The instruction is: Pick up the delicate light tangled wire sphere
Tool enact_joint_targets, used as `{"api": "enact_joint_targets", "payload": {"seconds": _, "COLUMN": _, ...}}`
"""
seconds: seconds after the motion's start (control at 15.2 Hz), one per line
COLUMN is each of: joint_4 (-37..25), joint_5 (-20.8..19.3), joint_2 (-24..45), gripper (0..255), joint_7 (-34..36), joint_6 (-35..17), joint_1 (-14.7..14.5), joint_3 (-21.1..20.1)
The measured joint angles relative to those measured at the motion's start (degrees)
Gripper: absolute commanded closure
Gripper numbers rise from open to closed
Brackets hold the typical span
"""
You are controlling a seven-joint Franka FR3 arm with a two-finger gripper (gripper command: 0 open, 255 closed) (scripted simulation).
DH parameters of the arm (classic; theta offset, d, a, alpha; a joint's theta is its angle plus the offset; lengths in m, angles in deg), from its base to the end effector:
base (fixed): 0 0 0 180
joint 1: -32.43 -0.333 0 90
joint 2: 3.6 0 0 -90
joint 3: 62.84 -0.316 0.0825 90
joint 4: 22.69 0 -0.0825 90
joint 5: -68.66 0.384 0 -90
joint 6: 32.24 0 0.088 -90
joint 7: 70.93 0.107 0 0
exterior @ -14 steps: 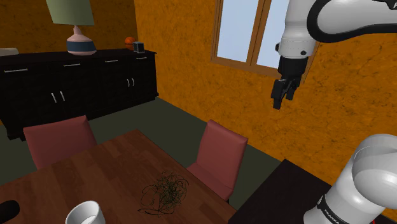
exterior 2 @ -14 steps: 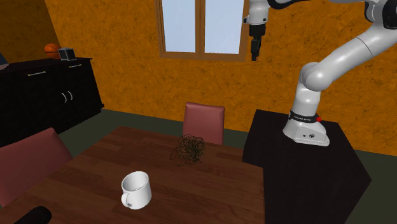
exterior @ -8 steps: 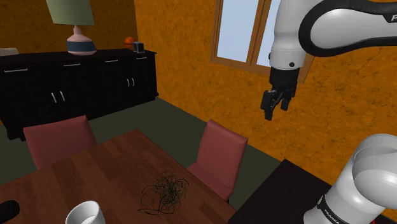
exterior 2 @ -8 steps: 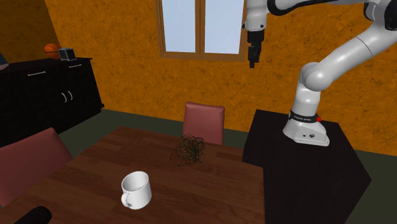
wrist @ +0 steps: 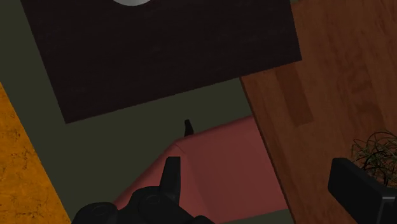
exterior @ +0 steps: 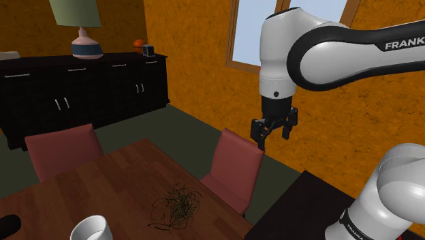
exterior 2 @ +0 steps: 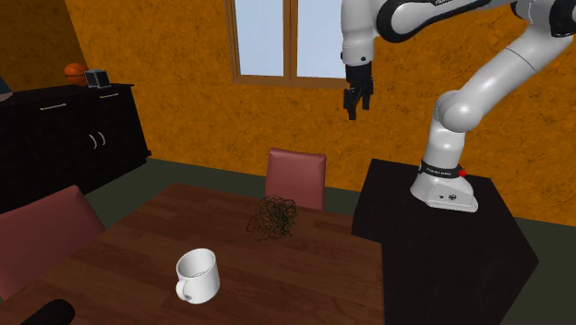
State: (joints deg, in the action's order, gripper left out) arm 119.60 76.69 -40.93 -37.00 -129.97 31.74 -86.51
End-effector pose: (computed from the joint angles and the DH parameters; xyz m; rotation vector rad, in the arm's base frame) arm 0.3094 0.1647 0.4764 2.9356 -0.4373 -0.1429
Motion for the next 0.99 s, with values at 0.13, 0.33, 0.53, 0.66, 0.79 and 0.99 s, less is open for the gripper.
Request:
{"api": "enact_joint_targets", "payload": {"seconds": 0.13, "joint_4": -0.95, "joint_5": 1.17, "joint_2": 3.01, "gripper": 0, "joint_7": 5.06, "joint_6": -1.61, "joint_1": 0.4, "joint_3": -3.25}}
{"api": "enact_joint_targets", "payload": {"seconds": 0.33, "joint_4": -3.09, "joint_5": 1.99, "joint_2": 8.89, "gripper": 0, "joint_7": 12.96, "joint_6": -4.58, "joint_1": 1.58, "joint_3": -8.33}}
{"api": "enact_joint_targets", "payload": {"seconds": 0.53, "joint_4": -6.17, "joint_5": 1.25, "joint_2": 15.98, "gripper": 0, "joint_7": 21.2, "joint_6": -7.52, "joint_1": 3.33, "joint_3": -13.25}}
{"api": "enact_joint_targets", "payload": {"seconds": 0.66, "joint_4": -9.01, "joint_5": -0.28, "joint_2": 21.57, "gripper": 0, "joint_7": 27.47, "joint_6": -9.17, "joint_1": 4.52, "joint_3": -16.65}}
{"api": "enact_joint_targets", "payload": {"seconds": 0.79, "joint_4": -11.48, "joint_5": -2.47, "joint_2": 26.96, "gripper": 0, "joint_7": 33.64, "joint_6": -10.64, "joint_1": 5.45, "joint_3": -19.34}}
{"api": "enact_joint_targets", "payload": {"seconds": 0.99, "joint_4": -16.35, "joint_5": -7.81, "joint_2": 36.78, "gripper": 0, "joint_7": 43.97, "joint_6": -12.26, "joint_1": 5.89, "joint_3": -22.41}}
